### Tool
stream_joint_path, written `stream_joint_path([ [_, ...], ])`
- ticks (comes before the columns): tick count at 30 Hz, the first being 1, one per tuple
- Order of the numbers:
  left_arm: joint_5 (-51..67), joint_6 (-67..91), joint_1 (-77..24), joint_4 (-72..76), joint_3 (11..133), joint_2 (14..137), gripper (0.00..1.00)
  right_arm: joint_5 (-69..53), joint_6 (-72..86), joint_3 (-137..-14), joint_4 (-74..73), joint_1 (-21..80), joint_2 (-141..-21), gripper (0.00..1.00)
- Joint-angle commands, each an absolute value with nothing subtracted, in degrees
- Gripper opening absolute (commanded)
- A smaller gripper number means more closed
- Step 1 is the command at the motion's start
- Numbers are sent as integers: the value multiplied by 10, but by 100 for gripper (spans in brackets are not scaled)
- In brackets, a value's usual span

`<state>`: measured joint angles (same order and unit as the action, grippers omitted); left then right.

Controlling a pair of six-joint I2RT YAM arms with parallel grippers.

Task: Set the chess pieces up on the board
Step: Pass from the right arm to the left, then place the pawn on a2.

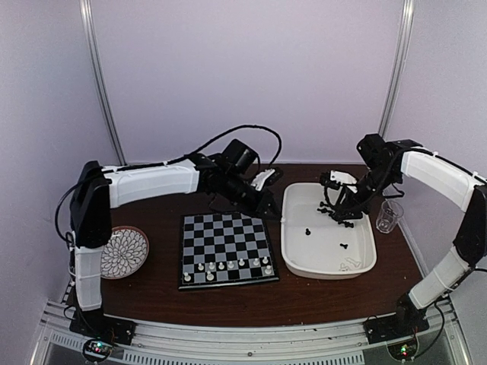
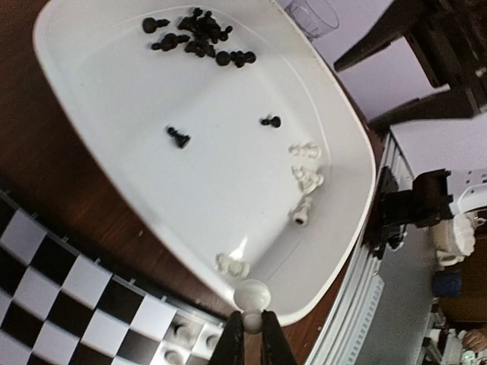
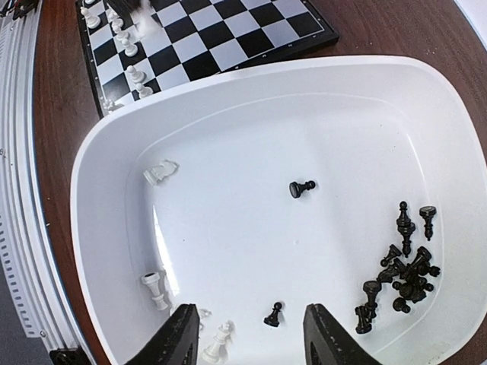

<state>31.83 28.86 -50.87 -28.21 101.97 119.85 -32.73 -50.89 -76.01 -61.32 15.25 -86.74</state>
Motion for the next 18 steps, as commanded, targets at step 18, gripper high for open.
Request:
stream_joint_path([
  [18, -64, 221, -506, -586, 710, 912, 3, -322, -379, -704, -425, 149, -953, 51],
])
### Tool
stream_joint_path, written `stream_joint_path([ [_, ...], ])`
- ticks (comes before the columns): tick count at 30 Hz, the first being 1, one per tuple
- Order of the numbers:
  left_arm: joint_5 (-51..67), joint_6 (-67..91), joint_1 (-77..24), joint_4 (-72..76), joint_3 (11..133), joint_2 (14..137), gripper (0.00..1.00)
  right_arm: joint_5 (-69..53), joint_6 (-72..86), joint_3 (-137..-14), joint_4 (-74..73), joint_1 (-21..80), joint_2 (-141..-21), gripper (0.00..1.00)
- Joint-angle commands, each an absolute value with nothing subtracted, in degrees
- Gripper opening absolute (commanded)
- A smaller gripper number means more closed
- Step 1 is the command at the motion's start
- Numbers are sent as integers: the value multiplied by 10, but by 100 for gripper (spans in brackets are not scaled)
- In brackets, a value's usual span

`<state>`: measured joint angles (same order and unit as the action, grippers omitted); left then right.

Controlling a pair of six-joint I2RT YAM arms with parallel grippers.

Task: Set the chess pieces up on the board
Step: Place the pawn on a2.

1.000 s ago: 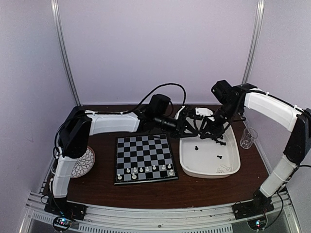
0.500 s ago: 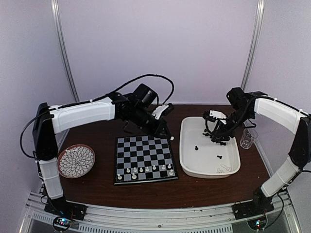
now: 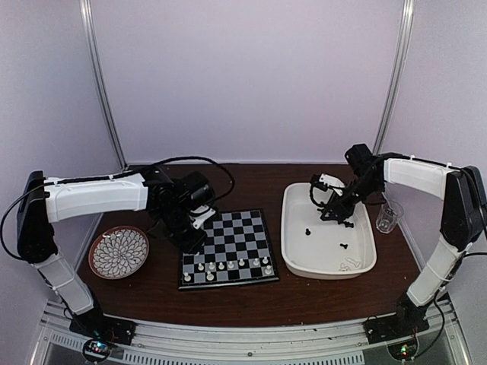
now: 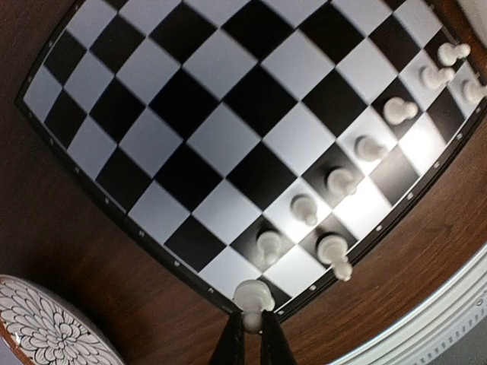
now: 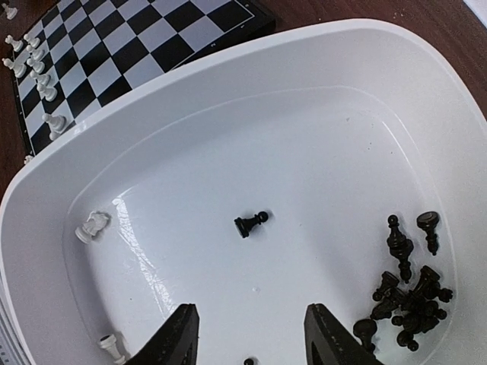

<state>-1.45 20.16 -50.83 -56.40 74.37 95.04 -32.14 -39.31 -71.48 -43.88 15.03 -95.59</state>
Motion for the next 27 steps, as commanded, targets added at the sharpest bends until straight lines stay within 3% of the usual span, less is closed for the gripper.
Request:
stream_joint_path([
  [1, -68, 221, -506, -586, 704, 911, 3, -322, -378, -703, -426, 149, -953, 51],
  [27, -9, 236, -499, -460, 606, 952, 3, -326, -374, -706, -444, 149, -964, 52],
])
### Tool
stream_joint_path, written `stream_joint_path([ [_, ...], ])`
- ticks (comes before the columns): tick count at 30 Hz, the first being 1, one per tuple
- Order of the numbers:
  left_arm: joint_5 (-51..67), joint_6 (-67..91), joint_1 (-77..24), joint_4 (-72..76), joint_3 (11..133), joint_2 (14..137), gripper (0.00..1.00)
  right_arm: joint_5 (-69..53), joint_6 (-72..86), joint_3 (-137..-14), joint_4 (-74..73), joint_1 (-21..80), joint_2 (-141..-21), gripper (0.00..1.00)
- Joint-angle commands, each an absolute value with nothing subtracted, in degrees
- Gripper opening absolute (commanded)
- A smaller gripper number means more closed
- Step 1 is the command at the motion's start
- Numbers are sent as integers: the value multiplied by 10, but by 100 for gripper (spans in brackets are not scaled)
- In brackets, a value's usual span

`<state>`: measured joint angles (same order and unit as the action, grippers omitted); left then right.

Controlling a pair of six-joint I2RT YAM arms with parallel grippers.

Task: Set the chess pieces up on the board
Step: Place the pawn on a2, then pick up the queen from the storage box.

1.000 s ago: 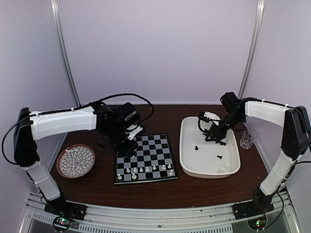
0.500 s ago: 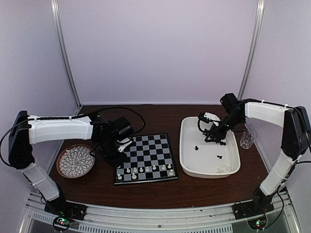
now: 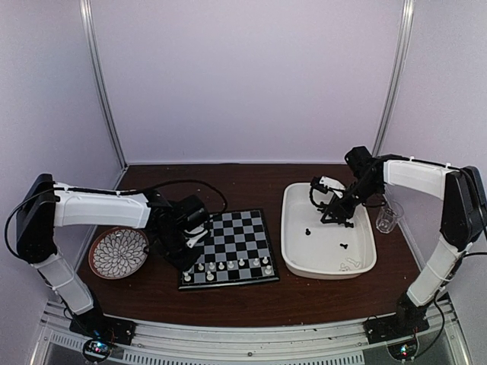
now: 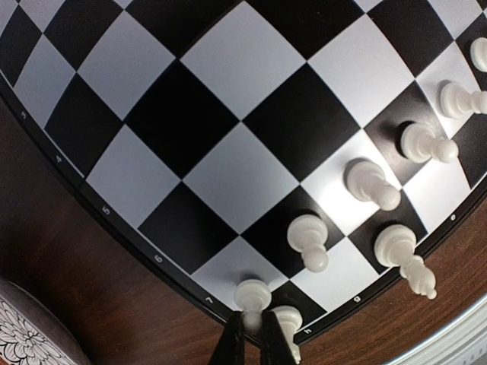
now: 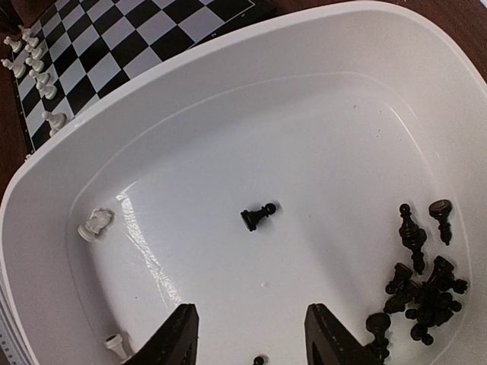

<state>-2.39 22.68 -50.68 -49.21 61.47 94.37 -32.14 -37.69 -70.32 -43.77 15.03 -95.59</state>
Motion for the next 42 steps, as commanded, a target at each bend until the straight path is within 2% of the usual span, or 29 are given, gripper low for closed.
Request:
stream_joint_path([
  [1, -10, 236, -499, -460, 605, 954, 3, -326, -374, -706, -444, 149, -964, 52],
  [11, -22, 240, -499, -460, 607, 961, 10, -330, -375, -706, -449, 150, -964, 52],
  [19, -20, 242, -499, -478, 621, 943, 33, -338, -384, -703, -459, 150, -954, 52],
  [27, -55, 235, -499, -529, 712, 859, 38, -300, -455, -697, -543, 150, -949, 52],
  [30, -60, 203, -499, -478, 733, 835, 39, -273, -482, -677, -572, 150, -952, 50],
  [34, -53, 162, -499, -321, 708, 825, 45, -258, -505, -651, -583, 150, -950, 49],
  [38, -24, 167, -485, -207, 722, 884, 56, -257, -537, -681, -617, 151, -964, 48],
  [42, 72, 206, -451, -199, 811, 978, 54, -277, -570, -737, -674, 157, -998, 46],
])
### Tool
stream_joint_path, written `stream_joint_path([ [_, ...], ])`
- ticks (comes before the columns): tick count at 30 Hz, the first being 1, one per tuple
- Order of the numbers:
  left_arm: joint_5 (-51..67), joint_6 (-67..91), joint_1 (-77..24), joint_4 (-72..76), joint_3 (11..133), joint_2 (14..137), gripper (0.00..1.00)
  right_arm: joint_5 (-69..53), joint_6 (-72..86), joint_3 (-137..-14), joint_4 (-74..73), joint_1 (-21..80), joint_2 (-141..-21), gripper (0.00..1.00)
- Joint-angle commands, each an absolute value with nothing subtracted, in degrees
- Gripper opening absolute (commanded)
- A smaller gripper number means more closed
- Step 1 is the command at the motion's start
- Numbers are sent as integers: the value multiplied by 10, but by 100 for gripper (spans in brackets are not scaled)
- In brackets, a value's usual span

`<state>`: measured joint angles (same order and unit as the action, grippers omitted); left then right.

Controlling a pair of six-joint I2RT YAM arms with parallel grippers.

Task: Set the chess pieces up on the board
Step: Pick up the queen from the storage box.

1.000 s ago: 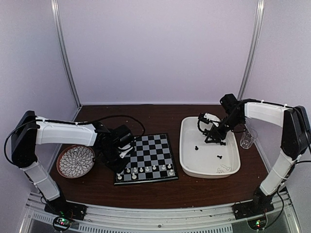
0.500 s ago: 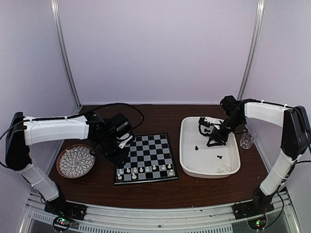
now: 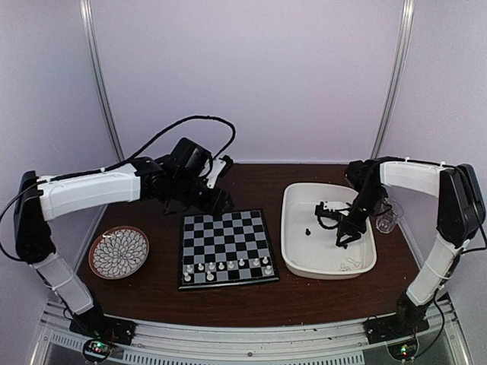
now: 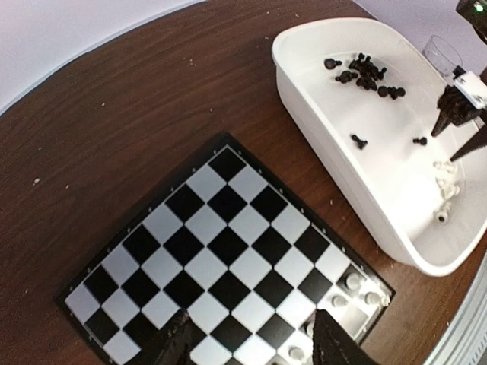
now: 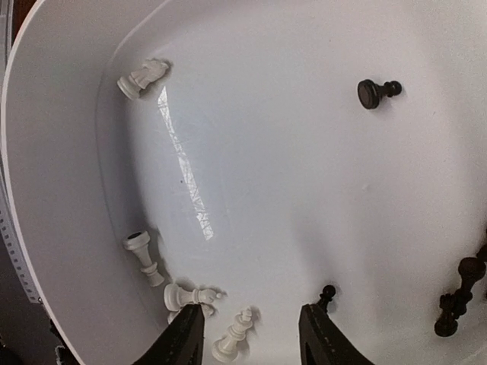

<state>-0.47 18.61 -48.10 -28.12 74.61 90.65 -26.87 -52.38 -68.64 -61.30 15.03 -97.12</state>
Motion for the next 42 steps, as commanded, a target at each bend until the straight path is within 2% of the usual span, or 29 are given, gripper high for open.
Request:
stream_joint_path([
  [1, 75, 208, -450, -202, 830, 997, 53, -275, -576, -741, -681, 162, -1006, 46],
  [4, 79, 212, -450, -199, 863, 1018, 53, -266, -576, -729, -673, 180, -1011, 45],
  [8, 18, 207, -450, -252, 902, 1015, 53, -283, -549, -719, -667, 197, -1015, 43],
  [11, -30, 187, -449, -349, 985, 1036, 54, -251, -561, -707, -665, 219, -1004, 43],
  [16, -2, 150, -445, -496, 1172, 1109, 54, -139, -536, -721, -679, 219, -997, 43],
  [19, -10, 138, -441, -552, 1230, 1135, 54, -94, -501, -726, -712, 212, -990, 42],
  [31, 38, 126, -420, -539, 1223, 1142, 54, -57, -444, -665, -773, 190, -974, 43],
  [42, 33, 111, -419, -539, 1188, 1125, 54, -60, -411, -654, -713, 190, -1036, 44],
])
